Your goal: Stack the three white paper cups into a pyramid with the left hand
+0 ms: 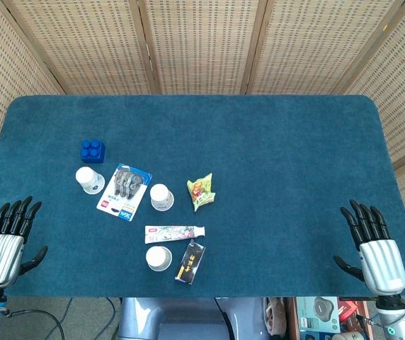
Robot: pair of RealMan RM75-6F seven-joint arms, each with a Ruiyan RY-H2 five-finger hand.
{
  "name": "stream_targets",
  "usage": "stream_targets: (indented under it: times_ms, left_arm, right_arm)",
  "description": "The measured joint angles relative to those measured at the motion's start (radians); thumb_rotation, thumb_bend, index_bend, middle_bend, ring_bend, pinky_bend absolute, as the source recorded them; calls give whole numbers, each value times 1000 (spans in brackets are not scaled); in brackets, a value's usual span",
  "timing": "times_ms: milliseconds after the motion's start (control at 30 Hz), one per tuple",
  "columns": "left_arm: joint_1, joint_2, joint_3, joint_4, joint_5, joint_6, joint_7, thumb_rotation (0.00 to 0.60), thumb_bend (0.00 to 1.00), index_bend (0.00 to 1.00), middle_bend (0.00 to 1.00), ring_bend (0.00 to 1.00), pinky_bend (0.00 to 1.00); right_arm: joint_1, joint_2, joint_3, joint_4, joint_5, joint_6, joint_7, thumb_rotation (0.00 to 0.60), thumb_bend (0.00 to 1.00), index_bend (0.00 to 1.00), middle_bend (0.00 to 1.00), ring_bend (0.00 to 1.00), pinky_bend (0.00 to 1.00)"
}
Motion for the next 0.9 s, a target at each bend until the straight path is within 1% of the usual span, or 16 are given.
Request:
stream_targets:
  times_ms: [900]
  left_arm:
    - [-3, 2, 6, -9, 2, -8, 3, 600, 307, 0, 0, 0, 0]
  right_arm:
    - [-3, 5, 1, -1, -2, 7, 7, 600, 102, 0, 0, 0, 0]
